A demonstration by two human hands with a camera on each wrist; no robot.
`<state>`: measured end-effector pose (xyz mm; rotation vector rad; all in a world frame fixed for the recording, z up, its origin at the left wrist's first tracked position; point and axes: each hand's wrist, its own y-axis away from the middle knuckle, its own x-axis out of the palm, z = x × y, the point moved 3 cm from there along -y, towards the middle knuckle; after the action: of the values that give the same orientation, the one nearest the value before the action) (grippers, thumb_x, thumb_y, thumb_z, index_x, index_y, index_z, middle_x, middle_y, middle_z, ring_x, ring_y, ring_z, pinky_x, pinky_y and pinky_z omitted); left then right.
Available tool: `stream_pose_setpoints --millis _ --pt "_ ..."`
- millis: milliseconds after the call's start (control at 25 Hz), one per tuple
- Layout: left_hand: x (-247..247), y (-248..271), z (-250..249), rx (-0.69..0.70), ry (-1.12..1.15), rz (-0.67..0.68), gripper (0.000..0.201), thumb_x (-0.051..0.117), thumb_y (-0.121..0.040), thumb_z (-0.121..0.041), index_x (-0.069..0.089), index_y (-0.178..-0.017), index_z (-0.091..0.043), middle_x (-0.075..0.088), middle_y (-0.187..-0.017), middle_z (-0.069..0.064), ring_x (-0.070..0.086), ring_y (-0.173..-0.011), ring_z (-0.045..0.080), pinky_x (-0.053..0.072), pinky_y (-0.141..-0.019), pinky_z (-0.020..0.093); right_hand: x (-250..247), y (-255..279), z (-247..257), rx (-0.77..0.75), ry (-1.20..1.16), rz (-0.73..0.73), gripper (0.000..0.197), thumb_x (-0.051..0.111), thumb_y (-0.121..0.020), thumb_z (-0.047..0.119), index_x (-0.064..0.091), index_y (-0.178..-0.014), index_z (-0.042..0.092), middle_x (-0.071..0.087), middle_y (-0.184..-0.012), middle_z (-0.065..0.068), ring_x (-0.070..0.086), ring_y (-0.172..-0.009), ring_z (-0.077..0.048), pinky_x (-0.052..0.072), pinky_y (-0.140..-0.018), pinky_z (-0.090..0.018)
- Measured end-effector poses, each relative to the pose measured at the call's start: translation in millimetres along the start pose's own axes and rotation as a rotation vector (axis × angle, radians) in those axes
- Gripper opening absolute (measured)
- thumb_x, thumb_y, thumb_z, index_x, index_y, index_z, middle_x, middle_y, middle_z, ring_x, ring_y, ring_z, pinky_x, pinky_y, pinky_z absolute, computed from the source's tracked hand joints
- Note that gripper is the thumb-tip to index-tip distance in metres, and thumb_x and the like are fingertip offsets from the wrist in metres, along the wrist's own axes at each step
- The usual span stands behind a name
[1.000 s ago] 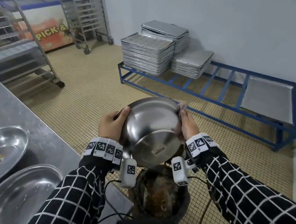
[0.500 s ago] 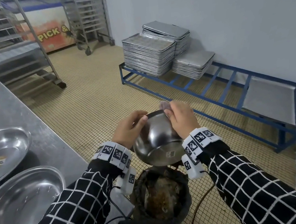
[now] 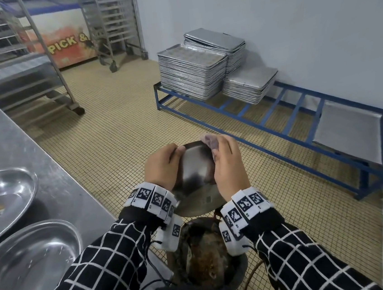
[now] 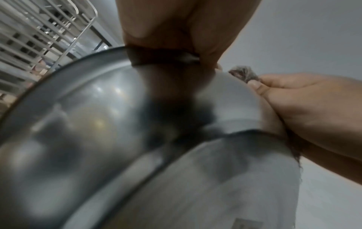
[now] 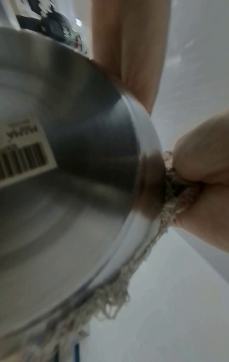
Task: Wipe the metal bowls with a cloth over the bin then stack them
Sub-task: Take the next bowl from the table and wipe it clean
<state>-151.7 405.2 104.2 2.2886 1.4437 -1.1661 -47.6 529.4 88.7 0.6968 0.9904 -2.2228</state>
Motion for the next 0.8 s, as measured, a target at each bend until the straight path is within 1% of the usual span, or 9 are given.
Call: stream_pose_setpoints --millis 160,240,320,400,480,560,640,720,800 --pt "-5.3 -2.5 3.8 -0.034 0.103 -0.084 0.034 0.047 -0.098 -0.036 0.06 -0.08 -0.01 0.061 -0.069 0.004 0.053 -0.067 0.021 0.039 -0.062 0.032 7.9 34.7 15.4 -0.164 0.065 0.025 0.045 0.038 -0.098 0.022 0.037 -0.143 0.017 0.034 -0.148 -0.004 0.026 -0.141 -0.018 0.027 -0.115 -0.045" --pt "-6.8 -1.1 2.3 -0.014 0.131 -0.073 0.034 0.048 -0.097 -0.035 0.058 -0.076 -0.012 0.058 -0.065 0.002 0.051 -0.063 0.019 0.038 -0.059 0.03 8.7 31.9 15.8 -0.171 0.096 0.004 0.045 0.032 -0.1 0.03 0.036 -0.144 0.022 0.033 -0.15 -0.001 0.023 -0.143 -0.017 0.024 -0.116 -0.044" --pt "-8.9 1.1 2.3 -0.024 0.19 -0.053 0.033 0.048 -0.098 -0.034 0.055 -0.071 -0.015 0.053 -0.061 -0.002 0.047 -0.059 0.015 0.034 -0.056 0.026 3.2 18.1 8.9 -0.026 -0.03 -0.052 0.043 0.027 -0.101 0.036 0.037 -0.142 0.024 0.034 -0.147 0.004 0.032 -0.137 -0.014 0.032 -0.112 -0.042" --pt "-11.0 2.4 5.8 -0.073 0.265 -0.049 0.034 0.048 -0.098 -0.032 0.051 -0.067 -0.018 0.05 -0.059 -0.003 0.043 -0.056 0.012 0.031 -0.054 0.024 -3.1 3.5 -10.3 0.228 -0.244 -0.075 0.04 0.028 -0.102 0.035 0.043 -0.138 0.025 0.04 -0.137 0.008 0.041 -0.125 -0.009 0.04 -0.106 -0.036" --pt "-11.9 3.6 11.2 -0.108 0.305 -0.076 0.034 0.049 -0.098 -0.031 0.052 -0.068 -0.015 0.05 -0.06 -0.001 0.042 -0.056 0.012 0.031 -0.054 0.024 -6.7 -0.3 -30.3 0.487 -0.382 -0.025 0.039 0.03 -0.103 0.034 0.046 -0.137 0.026 0.048 -0.132 0.003 0.047 -0.12 -0.013 0.041 -0.102 -0.036" --pt "-12.3 4.9 15.3 -0.122 0.297 -0.108 0.035 0.049 -0.098 -0.03 0.052 -0.067 -0.013 0.05 -0.06 0.0 0.042 -0.057 0.014 0.031 -0.054 0.026 -9.2 7.9 -31.4 0.556 -0.367 0.069 0.039 0.03 -0.103 0.036 0.044 -0.139 0.028 0.05 -0.128 -0.001 0.049 -0.116 -0.015 0.043 -0.095 -0.032" --pt "-11.5 5.8 16.7 -0.131 0.285 -0.129 0.036 0.049 -0.098 -0.03 0.05 -0.064 -0.019 0.049 -0.059 -0.002 0.042 -0.057 0.014 0.033 -0.055 0.027 -5.8 20.0 -15.5 0.457 -0.324 0.13 0.042 0.029 -0.102 0.037 0.038 -0.142 0.029 0.045 -0.133 -0.001 0.049 -0.113 -0.012 0.045 -0.087 -0.024" --pt "-9.5 7.0 13.9 -0.136 0.306 -0.129 0.035 0.048 -0.098 -0.031 0.051 -0.066 -0.018 0.05 -0.06 -0.002 0.044 -0.058 0.015 0.037 -0.057 0.029 2.0 28.0 5.7 0.239 -0.218 0.148 0.051 0.027 -0.1 0.04 0.022 -0.15 0.032 0.03 -0.15 -0.002 0.037 -0.134 -0.018 0.042 -0.103 -0.03" --pt "-6.7 9.0 7.3 -0.104 0.288 -0.108 0.034 0.047 -0.098 -0.031 0.054 -0.07 -0.015 0.051 -0.061 -0.001 0.044 -0.058 0.015 0.039 -0.059 0.031 10.4 27.2 19.3 0.02 0.015 0.106 0.052 0.023 -0.1 0.039 0.015 -0.15 0.029 0.015 -0.159 -0.002 0.01 -0.146 -0.022 0.017 -0.117 -0.038"
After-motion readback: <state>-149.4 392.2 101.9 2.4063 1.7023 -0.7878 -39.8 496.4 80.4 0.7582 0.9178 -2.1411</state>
